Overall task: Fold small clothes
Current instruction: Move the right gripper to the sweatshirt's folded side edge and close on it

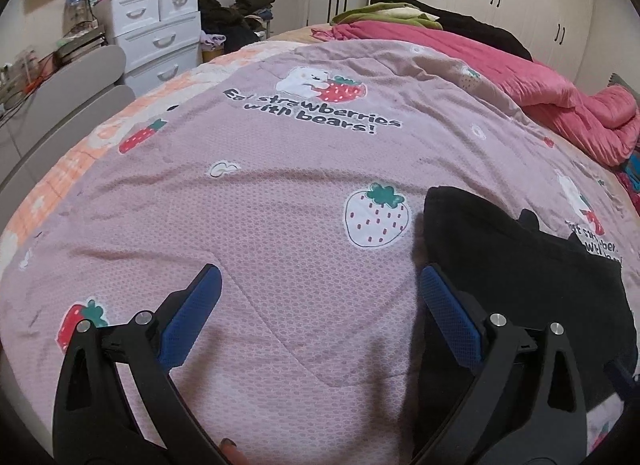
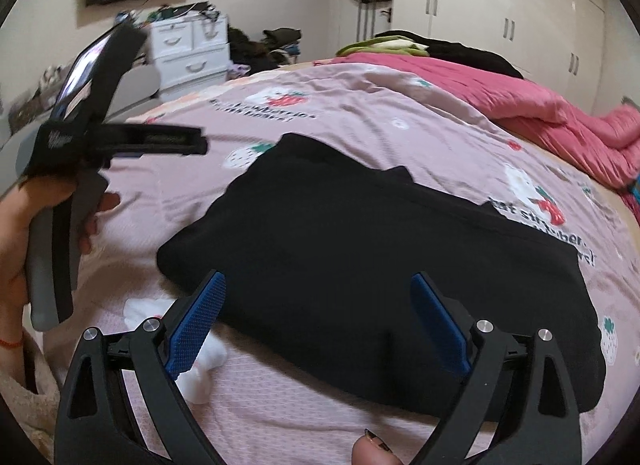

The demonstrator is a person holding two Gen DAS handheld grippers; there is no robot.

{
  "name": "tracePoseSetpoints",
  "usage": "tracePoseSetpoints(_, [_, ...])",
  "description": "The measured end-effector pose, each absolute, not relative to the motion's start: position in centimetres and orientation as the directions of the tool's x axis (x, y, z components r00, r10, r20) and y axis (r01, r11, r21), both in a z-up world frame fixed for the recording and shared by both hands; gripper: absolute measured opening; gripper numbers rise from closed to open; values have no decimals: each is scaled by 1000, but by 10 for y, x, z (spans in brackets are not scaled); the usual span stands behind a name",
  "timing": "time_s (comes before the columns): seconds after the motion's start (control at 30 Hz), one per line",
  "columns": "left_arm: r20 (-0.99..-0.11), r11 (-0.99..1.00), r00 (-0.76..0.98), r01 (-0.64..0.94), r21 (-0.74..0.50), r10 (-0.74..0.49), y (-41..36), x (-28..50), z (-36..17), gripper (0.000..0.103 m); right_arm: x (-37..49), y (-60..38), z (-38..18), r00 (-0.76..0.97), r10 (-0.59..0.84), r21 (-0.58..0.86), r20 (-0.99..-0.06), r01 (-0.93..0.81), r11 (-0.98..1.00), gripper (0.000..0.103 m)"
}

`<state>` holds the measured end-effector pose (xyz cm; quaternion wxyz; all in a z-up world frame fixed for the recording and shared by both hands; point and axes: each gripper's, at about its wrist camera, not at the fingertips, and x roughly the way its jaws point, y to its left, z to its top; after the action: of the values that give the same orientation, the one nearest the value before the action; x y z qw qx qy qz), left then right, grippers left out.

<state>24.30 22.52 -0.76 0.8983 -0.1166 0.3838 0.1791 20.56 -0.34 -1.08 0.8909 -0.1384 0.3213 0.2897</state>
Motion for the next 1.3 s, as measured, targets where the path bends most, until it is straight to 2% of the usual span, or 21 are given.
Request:
tracePoseSetpoints(0.23, [-740,924,642,-376,-75,202,215,255,-10,94,191,20,-26,629,403,-165,-665,-650,742,93])
tracePoseSetpoints(0.47, [-746,947,651,-309,-89,142,197,269,-9,93,183,35,-37,607,400,-189,-687,-681,708,93])
tracePoseSetpoints(0.73, [-758,953,641,-289,-91,122,191,279,-15,93,184,53,-57,665,294,-348,-687,-656,669,95])
tracePoseSetpoints(1.17, [-781,949,612,-303,-88,123,192,292,-27,93,219,56,-65,708,211,-392,-674,-586,709,95])
tracePoseSetpoints(1.23, [-786,949,609,-298,-104,105,192,294,-30,93,220,54,-63,732,210,-415,-648,-570,709,93])
tracePoseSetpoints(1.3, [-788,950,609,-289,-117,88,191,296,-31,93,215,54,-61,742,236,-427,-628,-582,692,75])
